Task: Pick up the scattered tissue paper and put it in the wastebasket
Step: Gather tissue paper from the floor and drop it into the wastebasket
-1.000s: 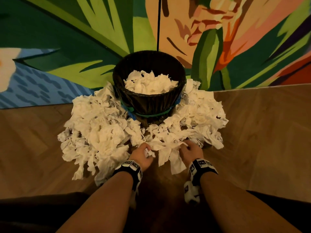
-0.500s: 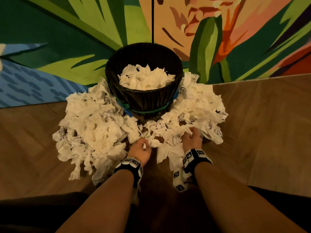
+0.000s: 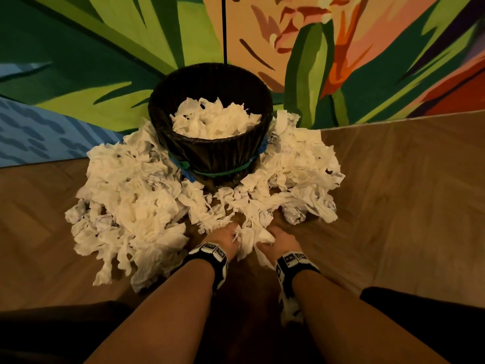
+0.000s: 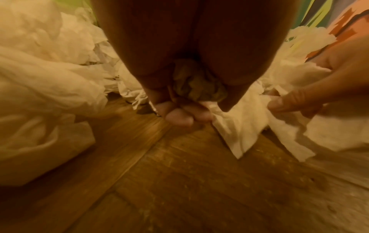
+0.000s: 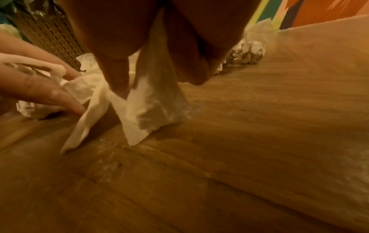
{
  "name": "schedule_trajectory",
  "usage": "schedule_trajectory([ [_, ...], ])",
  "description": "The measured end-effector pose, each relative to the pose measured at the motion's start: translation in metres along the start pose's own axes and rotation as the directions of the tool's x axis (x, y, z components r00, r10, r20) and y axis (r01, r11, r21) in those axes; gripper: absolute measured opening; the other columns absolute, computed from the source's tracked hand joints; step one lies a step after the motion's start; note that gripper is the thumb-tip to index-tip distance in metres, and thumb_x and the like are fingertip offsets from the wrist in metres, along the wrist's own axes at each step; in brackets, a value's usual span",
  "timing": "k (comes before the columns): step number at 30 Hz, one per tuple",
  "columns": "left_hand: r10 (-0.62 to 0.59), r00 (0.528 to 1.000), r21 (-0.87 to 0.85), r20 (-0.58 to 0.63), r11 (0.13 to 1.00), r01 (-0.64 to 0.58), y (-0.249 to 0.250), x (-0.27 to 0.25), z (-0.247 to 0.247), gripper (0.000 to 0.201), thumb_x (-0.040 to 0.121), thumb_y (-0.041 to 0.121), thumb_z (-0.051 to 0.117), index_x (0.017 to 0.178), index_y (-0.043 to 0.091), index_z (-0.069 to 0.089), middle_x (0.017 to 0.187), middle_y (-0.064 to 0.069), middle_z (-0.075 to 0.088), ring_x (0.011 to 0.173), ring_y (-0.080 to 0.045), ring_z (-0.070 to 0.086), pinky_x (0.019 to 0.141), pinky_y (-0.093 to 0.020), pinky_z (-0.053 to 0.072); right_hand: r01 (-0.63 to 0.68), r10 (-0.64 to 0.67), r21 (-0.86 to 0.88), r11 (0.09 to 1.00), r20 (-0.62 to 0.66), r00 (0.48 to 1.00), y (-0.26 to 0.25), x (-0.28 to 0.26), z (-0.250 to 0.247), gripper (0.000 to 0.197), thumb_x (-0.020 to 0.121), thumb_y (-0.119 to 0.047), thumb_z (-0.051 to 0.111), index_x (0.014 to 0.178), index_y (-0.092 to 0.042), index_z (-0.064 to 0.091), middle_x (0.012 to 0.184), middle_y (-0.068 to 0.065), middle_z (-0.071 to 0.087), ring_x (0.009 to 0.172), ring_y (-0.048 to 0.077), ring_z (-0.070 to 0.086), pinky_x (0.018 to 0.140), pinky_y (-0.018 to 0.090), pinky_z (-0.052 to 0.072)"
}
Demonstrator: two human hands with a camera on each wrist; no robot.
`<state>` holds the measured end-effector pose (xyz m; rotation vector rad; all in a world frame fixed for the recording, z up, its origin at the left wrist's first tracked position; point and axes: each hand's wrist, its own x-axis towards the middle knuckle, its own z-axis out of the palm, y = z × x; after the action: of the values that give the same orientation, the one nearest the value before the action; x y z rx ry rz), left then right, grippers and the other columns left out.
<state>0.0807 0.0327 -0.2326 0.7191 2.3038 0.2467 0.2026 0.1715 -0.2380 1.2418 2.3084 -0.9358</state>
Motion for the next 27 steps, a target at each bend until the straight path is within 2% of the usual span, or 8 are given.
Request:
schedule_trajectory([
  [5,0.002,0.992,0.013,-0.128,1.000,0.000,-0.007,0.000,-0.005,0.042,0.093,0.045,0.057,0.131,0.027,0.057,0.126,-0.007,0.063,0.115,-0.028,0.059,0.092,-0.032,0.047,0.060,-0.059,-0.001,0.998,-0.061,0.996,-0.005,0.004,-0.004,0.039,0.093,-0.033,0.059,0.132,-0.028,0.057,0.125,0.005,0.065,0.113,0.025,0.061,0.095,0.034,0.050],
  [9,-0.025,0.983,-0.125,-0.185,0.992,0.002,-0.014,-0.004,-0.012,0.054,0.095,0.041,0.053,0.143,0.016,0.048,0.140,-0.010,0.055,0.127,-0.028,0.052,0.105,-0.034,0.041,0.066,-0.048,0.144,0.987,-0.125,0.991,-0.007,0.002,-0.015,0.041,0.091,-0.035,0.060,0.131,-0.025,0.061,0.128,0.005,0.064,0.116,0.026,0.060,0.093,0.029,0.047],
  [14,-0.122,0.972,-0.338,-0.203,0.940,0.047,-0.026,-0.013,-0.021,0.083,0.082,0.059,0.067,0.148,0.014,0.042,0.146,-0.007,0.050,0.130,-0.027,0.051,0.109,-0.035,0.039,0.016,0.069,0.367,0.930,-0.220,0.973,-0.014,-0.001,-0.032,0.046,0.098,-0.037,0.050,0.139,-0.016,0.052,0.134,0.012,0.059,0.115,0.028,0.059,0.093,0.031,0.044],
  [16,-0.123,0.970,-0.328,-0.211,0.943,0.048,-0.026,-0.016,-0.026,0.078,0.080,0.047,0.072,0.145,0.013,0.046,0.136,-0.007,0.058,0.122,-0.027,0.058,0.104,-0.034,0.046,0.013,0.110,0.450,0.893,-0.246,0.963,-0.017,-0.001,-0.041,0.048,0.098,-0.039,0.051,0.136,-0.011,0.055,0.133,0.014,0.060,0.120,0.031,0.056,0.096,0.031,0.042],
  [18,-0.089,0.961,-0.325,-0.261,0.946,-0.001,-0.026,-0.019,-0.030,0.049,0.083,0.025,0.068,0.129,0.013,0.057,0.112,-0.003,0.068,0.107,-0.026,0.063,0.087,-0.029,0.050,0.015,0.142,0.533,0.846,-0.253,0.957,-0.020,-0.002,-0.051,0.050,0.094,-0.038,0.060,0.134,-0.008,0.057,0.133,0.014,0.060,0.120,0.031,0.056,0.098,0.033,0.043],
  [21,-0.052,0.951,-0.403,-0.304,0.912,-0.079,-0.023,-0.026,-0.041,0.024,0.082,0.011,0.061,0.105,0.019,0.058,0.079,0.009,0.058,0.083,-0.022,0.061,0.068,-0.024,0.043,0.051,0.166,0.615,0.787,-0.290,0.943,-0.029,-0.005,-0.065,0.052,0.095,-0.029,0.063,0.141,-0.008,0.049,0.136,0.014,0.057,0.099,0.021,0.060,0.086,0.028,0.047],
  [25,-0.019,0.919,-0.553,-0.394,0.803,-0.221,-0.007,-0.037,-0.060,0.012,0.084,0.016,0.061,0.082,0.028,0.060,0.075,0.005,0.063,0.068,-0.009,0.055,0.060,-0.023,0.043,0.132,0.148,0.668,0.733,-0.345,0.927,-0.043,-0.011,-0.079,0.069,0.097,-0.042,0.054,0.154,-0.019,0.023,0.156,0.006,0.035,0.139,0.029,0.038,0.110,0.038,0.033],
  [27,0.008,0.901,-0.568,-0.434,0.774,-0.281,0.001,-0.043,-0.074,0.014,0.079,0.028,0.072,0.075,0.026,0.059,0.067,0.010,0.062,0.061,-0.002,0.054,0.058,-0.024,0.045,0.150,0.126,0.705,0.693,-0.324,0.938,-0.053,-0.014,-0.085,0.074,0.094,-0.055,0.050,0.154,-0.024,0.022,0.158,0.003,0.030,0.143,0.029,0.031,0.115,0.042,0.025],
])
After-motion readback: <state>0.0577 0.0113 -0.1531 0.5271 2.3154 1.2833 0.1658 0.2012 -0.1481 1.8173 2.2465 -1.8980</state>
